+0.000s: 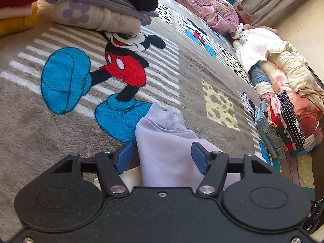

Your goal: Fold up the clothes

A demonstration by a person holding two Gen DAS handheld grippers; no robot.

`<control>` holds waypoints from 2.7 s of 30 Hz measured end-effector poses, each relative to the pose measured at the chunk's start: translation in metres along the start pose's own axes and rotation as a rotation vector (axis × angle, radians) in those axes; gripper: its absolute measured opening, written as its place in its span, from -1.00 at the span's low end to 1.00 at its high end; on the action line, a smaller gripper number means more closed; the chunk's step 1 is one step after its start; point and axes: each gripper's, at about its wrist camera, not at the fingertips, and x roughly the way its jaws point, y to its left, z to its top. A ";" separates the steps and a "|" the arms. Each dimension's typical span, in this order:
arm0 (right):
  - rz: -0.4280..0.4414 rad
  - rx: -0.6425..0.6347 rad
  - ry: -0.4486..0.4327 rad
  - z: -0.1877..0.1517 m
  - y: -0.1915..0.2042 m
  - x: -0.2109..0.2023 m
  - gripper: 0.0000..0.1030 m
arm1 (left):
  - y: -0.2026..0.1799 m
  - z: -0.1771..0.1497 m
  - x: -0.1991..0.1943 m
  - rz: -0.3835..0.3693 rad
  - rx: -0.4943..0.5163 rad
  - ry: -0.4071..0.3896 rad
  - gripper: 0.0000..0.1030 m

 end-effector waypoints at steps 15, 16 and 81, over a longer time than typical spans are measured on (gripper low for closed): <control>0.041 -0.022 -0.050 0.002 0.003 -0.006 -0.79 | -0.003 -0.021 -0.034 -0.012 0.043 -0.135 -1.00; 0.041 -0.019 -0.060 0.002 0.002 -0.008 -0.79 | -0.003 -0.023 -0.039 -0.009 0.047 -0.147 -1.00; -0.454 -0.069 -0.452 0.008 -0.003 -0.129 0.06 | 0.041 -0.095 -0.173 0.241 -0.081 -0.398 0.04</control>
